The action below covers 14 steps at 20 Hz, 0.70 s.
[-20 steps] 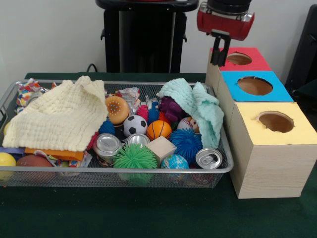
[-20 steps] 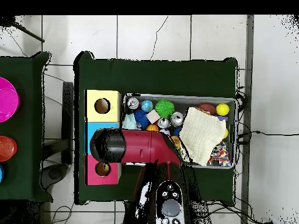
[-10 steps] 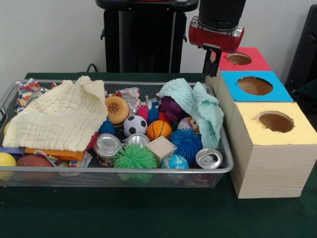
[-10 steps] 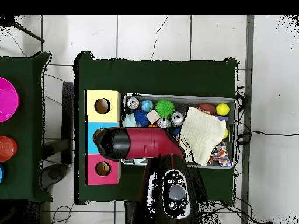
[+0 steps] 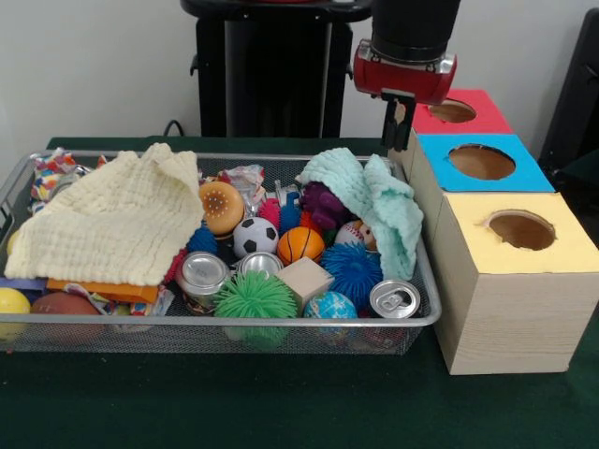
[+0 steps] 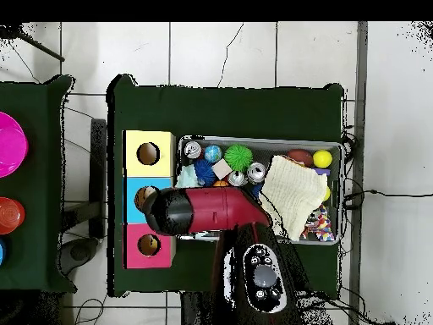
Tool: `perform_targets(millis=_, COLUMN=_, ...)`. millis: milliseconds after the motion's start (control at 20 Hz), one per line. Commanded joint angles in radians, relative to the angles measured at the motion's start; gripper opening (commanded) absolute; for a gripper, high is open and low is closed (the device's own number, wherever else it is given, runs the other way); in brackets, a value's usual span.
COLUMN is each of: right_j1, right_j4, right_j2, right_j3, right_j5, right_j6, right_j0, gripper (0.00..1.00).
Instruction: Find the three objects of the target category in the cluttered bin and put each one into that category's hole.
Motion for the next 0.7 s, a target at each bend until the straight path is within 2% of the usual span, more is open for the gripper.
perform_targets(millis=50, right_j1=-0.061, right_j4=-0.088, right_j2=0.105, right_j3=0.17, right_j5=-0.109, right_j6=-0.115, right_j0=-0.08, gripper=0.0)
perform_targets(millis=300, right_j1=-0.096, right_j4=-0.113, right_j2=0.132, right_j3=0.206, right_j5=-0.084, right_j6=-0.142, right_j0=-0.134, gripper=0.0)
perform_targets(millis=450, right_j1=-0.149, right_j4=-0.122, right_j2=0.167, right_j3=0.26, right_j5=-0.088, right_j6=-0.175, right_j0=-0.192, gripper=0.0)
perform_targets(millis=550, right_j1=-0.186, right_j4=-0.129, right_j2=0.183, right_j3=0.282, right_j5=-0.055, right_j6=-0.202, right_j0=-0.224, gripper=0.0)
perform_targets(millis=700, right_j1=-0.241, right_j4=-0.156, right_j2=0.186, right_j3=0.306, right_j5=-0.045, right_j6=-0.207, right_j0=-0.242, gripper=0.0)
